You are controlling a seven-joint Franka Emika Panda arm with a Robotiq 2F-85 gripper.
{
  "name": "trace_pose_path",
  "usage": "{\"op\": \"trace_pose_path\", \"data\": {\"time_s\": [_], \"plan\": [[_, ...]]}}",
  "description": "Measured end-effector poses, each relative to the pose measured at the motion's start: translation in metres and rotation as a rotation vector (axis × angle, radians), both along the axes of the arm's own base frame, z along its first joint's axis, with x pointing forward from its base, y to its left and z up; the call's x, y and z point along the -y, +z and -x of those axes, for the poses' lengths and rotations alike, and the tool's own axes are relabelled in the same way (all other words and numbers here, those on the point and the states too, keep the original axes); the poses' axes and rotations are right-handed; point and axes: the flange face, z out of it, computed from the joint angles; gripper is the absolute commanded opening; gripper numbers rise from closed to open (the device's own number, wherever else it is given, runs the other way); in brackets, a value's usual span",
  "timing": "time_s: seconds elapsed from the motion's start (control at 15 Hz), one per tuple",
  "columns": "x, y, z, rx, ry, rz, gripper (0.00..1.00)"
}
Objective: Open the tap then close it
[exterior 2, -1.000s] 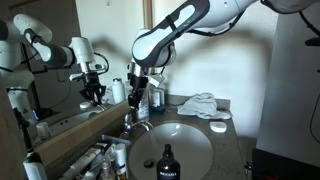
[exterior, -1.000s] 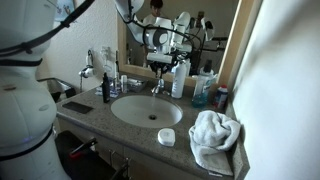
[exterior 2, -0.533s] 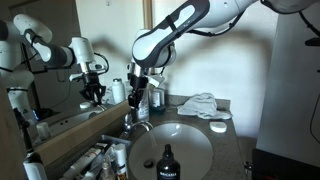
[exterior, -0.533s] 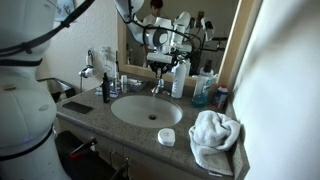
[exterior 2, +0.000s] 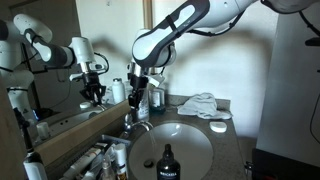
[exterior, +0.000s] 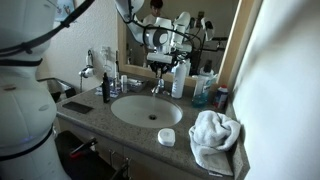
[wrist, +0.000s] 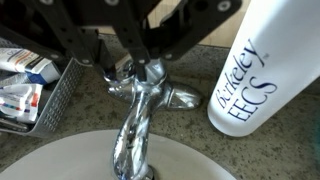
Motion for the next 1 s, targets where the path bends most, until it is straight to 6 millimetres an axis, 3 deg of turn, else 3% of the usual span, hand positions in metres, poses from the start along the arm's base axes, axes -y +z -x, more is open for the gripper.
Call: {"op": "trace_pose_path", "data": {"time_s": [1.0], "plan": [[0.009,-0.011,0.006,-0.036,-0.017,0.000,0.08]]}}
